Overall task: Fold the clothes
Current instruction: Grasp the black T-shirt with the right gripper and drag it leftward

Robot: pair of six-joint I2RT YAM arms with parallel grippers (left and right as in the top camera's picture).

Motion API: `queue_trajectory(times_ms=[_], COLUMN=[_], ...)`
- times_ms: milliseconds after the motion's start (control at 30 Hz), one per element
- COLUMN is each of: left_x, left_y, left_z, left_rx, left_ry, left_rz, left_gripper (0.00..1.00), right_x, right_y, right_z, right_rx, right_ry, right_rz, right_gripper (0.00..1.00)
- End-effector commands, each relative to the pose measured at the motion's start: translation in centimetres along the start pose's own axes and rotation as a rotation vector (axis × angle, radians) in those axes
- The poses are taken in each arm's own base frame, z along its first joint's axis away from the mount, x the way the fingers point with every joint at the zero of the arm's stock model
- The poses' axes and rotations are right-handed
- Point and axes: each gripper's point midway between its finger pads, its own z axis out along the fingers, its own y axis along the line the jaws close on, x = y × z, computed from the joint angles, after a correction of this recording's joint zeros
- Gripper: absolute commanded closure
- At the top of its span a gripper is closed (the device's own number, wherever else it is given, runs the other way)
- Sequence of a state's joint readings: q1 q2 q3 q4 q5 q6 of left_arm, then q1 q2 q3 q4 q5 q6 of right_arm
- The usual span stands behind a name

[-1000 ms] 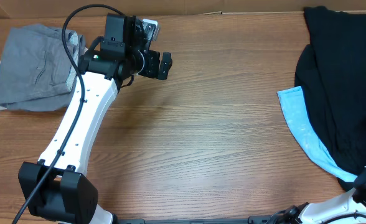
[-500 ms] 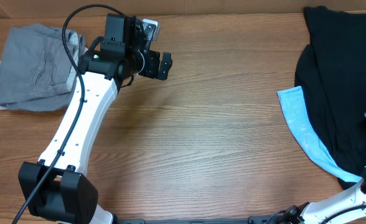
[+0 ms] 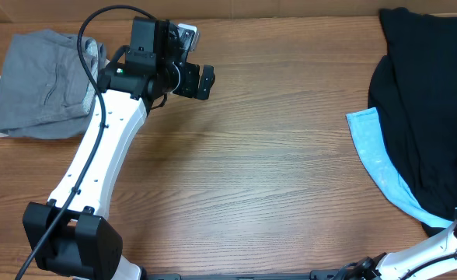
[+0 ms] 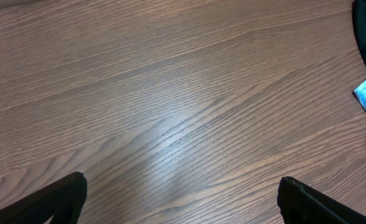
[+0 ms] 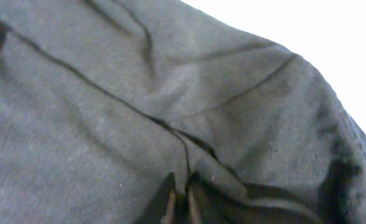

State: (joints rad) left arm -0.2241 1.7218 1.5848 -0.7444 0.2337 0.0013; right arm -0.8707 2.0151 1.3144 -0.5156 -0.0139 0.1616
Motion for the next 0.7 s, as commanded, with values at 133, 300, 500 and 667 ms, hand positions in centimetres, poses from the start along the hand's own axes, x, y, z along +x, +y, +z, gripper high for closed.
queue_trajectory(times_ms=[133, 300, 500, 667], left_x=[-0.6, -1.2, -3.0, -4.5], left_y=[-0.1, -0.2, -0.5, -0.5], left_z=[0.0, -0.7, -3.3, -5.9], left_rx=[-0.005, -0.006, -0.010, -0.019], left_ry=[-0.014, -0.035, -0.079, -0.112], left_rz=[-0.001, 0.002, 0.007, 0.005], left_gripper=[0.02, 0.05, 0.05, 0.05], right_x=[-3.1, -3.7, -0.9, 3.1], right_y=[2.3, 5.6, 11.9, 17.1], right_z=[-4.6, -9.8, -15.5, -18.4], right_rx=[-0.086, -0.212, -0.421, -0.484], right_ry=[-0.046, -0.016, 0.102, 0.182], right_rz=[0.011, -0.008, -0.147, -0.295], right_gripper=[0.96, 0.96, 0.96, 0.96])
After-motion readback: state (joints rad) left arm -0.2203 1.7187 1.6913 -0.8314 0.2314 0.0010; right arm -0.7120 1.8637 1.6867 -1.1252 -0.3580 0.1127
